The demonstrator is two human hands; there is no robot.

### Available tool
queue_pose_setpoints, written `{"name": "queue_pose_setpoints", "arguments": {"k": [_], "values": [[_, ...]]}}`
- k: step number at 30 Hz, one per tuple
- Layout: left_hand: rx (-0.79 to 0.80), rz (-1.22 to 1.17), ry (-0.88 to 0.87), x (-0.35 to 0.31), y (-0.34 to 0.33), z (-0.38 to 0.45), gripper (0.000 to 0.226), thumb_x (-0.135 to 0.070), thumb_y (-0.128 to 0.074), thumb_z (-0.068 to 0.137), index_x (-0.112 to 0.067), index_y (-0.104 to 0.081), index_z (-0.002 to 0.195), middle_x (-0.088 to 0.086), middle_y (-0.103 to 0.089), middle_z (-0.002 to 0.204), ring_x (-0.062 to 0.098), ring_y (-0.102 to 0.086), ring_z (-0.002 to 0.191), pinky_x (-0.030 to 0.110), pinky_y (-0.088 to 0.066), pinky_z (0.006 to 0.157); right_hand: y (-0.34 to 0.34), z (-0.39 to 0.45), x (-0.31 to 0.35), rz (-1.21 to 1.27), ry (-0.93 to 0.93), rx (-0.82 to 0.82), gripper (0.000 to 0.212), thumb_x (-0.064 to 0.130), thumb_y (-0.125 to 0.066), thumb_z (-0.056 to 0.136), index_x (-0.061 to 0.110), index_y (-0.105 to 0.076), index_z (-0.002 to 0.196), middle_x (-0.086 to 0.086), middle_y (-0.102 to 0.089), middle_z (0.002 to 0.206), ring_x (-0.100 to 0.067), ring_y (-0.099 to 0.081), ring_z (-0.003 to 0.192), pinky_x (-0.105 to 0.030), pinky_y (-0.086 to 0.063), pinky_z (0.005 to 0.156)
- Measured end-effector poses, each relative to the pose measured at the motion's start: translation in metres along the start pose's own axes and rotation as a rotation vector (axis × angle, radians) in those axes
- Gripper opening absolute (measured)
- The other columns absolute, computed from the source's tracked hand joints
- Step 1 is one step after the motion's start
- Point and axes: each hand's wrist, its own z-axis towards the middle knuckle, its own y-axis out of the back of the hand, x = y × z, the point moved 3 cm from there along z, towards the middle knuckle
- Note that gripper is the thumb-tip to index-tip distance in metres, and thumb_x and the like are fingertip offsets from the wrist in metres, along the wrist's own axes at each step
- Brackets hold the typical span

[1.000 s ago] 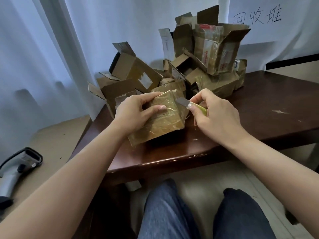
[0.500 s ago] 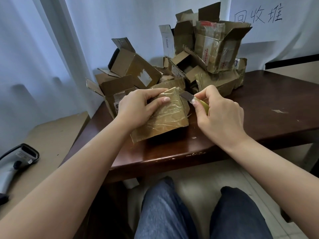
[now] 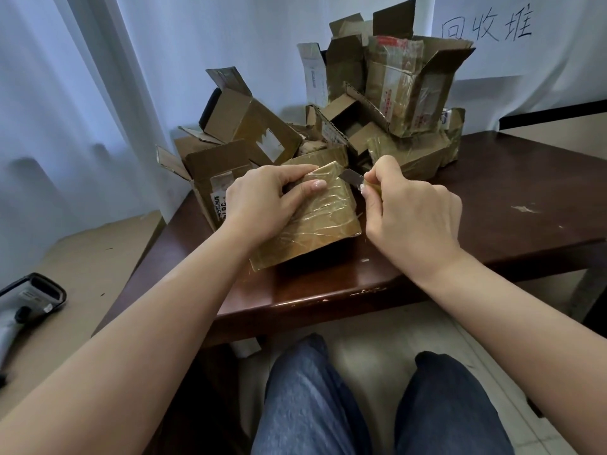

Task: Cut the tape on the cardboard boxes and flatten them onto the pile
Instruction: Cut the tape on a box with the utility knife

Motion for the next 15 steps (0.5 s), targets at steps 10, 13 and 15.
{"name": "queue_pose_setpoints", "arguments": {"k": [10, 13, 15], "values": [[-0.042, 0.044, 0.031, -0.009, -0.004, 0.005, 0.036, -0.065, -0.053, 0.084, -0.048, -0.065, 0.114, -0.013, -0.071, 0.109, 0.016, -0.060, 0.108, 0.035, -0.044, 0.086, 0.002, -0.011, -0.006, -0.058, -0.015, 0.076, 0.009, 0.015, -0.066, 0.084, 0.012, -0.058, 0.087, -0.004, -0.056, 0.048, -0.033, -0.056, 0.042, -0.018, -0.015, 0.048], [-0.027, 0.051, 0.045, -0.009, -0.005, 0.006, 0.037, -0.064, -0.053, 0.084, -0.047, -0.065, 0.115, -0.013, -0.070, 0.109, 0.016, -0.060, 0.109, 0.036, -0.043, 0.087, 0.002, -0.019, -0.009, -0.063, -0.039, 0.099, 0.009, 0.016, -0.067, 0.084, 0.013, -0.058, 0.085, -0.002, -0.054, 0.046, -0.031, -0.055, 0.041, -0.014, -0.010, 0.049], [-0.019, 0.080, 0.031, -0.012, -0.008, 0.006, 0.038, -0.065, -0.052, 0.084, -0.047, -0.064, 0.116, -0.012, -0.070, 0.110, 0.016, -0.060, 0.109, 0.034, -0.040, 0.083, 0.002, -0.023, -0.012, -0.067, -0.042, 0.123, 0.008, 0.018, -0.064, 0.086, 0.013, -0.058, 0.087, -0.001, -0.052, 0.048, -0.032, -0.056, 0.043, -0.015, -0.011, 0.048]]}}
